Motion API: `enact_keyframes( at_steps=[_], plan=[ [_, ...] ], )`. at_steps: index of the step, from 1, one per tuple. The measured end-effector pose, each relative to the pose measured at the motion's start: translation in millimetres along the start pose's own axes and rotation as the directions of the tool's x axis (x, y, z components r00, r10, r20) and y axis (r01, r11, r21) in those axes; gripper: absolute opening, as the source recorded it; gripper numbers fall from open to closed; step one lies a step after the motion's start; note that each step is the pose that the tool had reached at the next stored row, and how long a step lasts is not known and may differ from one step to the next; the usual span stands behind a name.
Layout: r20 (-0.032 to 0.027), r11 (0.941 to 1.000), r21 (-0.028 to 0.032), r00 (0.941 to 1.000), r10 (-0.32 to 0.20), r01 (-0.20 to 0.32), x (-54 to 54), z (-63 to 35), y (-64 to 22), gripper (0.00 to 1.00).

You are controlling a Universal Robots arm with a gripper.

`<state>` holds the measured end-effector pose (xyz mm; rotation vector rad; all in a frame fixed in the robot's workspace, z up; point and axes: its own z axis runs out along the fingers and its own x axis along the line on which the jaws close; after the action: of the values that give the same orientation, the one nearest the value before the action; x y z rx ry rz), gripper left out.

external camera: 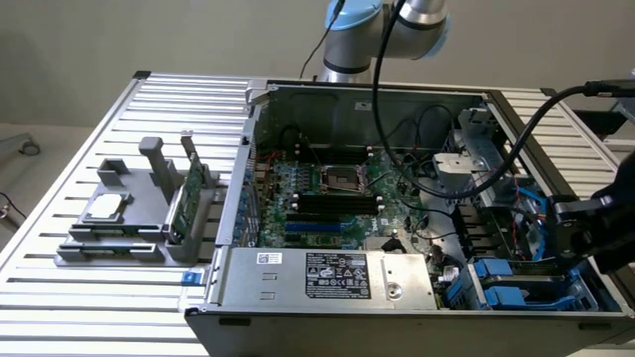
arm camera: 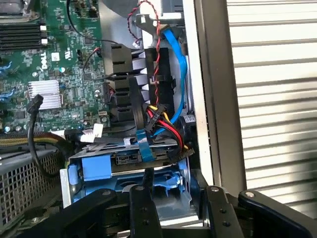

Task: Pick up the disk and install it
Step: 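Insert the first disk wire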

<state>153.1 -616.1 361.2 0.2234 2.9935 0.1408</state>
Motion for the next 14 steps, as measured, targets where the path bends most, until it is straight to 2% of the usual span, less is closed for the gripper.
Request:
enact_keyframes(
  at_steps=[4, 7, 11, 14],
  plan=[
    [0.0077, 0.9974, 0.009, 0.9975, 0.071, -0.071, 0.0, 0.1, 0.0, 0.43],
    [0.014, 0.9921, 0.0155, 0.9922, 0.124, -0.124, 0.0, 0.2, 0.0, 0.43],
    [0.0229, 0.9804, 0.0235, 0.9805, 0.195, -0.196, 0.0, 0.3, 0.0, 0.43],
    [0.03, 0.9681, 0.0292, 0.9683, 0.248, -0.249, 0.0, 0.4, 0.0, 0.43]
  ],
)
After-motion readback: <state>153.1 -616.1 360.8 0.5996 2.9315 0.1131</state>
